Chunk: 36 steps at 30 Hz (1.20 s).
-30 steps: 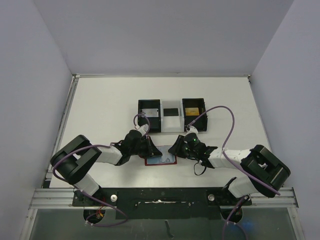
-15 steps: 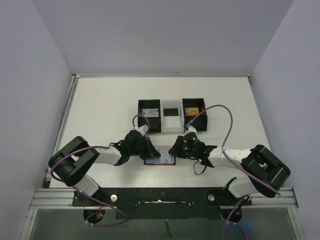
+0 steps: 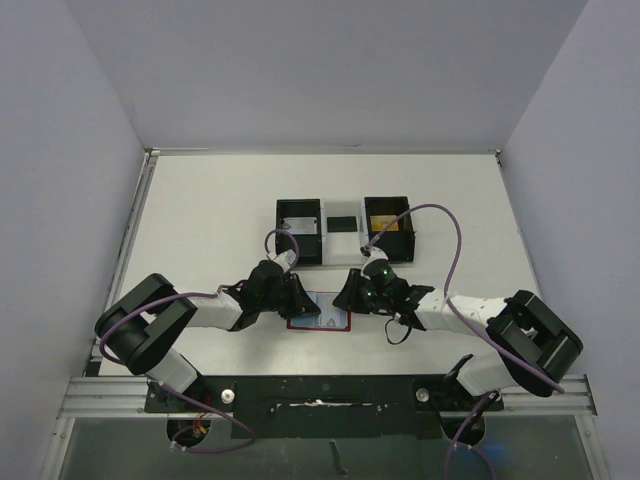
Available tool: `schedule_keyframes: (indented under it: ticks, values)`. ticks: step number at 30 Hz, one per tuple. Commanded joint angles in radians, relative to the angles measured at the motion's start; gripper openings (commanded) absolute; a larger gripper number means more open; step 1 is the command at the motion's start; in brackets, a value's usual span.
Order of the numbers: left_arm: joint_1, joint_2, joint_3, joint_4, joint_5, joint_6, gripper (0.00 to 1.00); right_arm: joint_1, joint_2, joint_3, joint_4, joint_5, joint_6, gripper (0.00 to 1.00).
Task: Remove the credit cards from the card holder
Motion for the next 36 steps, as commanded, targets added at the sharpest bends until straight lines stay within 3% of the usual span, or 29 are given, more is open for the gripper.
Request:
schedule_keyframes:
  ticks: [1, 8, 14, 19, 23, 36]
  values:
    - [0.0, -0.036, 0.042, 0.006, -0.008, 0.025, 0.0, 0.004, 0.032, 0.031, -0.025, 0.015, 0.004, 0.23]
    - [0.0, -0.042, 0.035, 0.019, -0.004, 0.018, 0.19, 0.009, 0.085, 0.017, -0.021, 0.012, 0.008, 0.22]
    - [0.001, -0.033, 0.028, 0.006, 0.005, 0.017, 0.22, 0.008, 0.081, 0.002, 0.01, 0.017, 0.023, 0.2]
    - [0.004, -0.045, 0.029, 0.012, -0.004, 0.008, 0.14, 0.009, 0.063, -0.01, 0.007, 0.028, 0.029, 0.2]
    - [0.004, -0.054, 0.025, 0.04, 0.001, -0.01, 0.0, 0.005, 0.043, -0.023, 0.007, 0.031, 0.024, 0.2]
    - [0.014, -0.086, 0.03, -0.047, -0.016, 0.03, 0.0, 0.009, -0.023, 0.04, -0.01, -0.001, -0.075, 0.21]
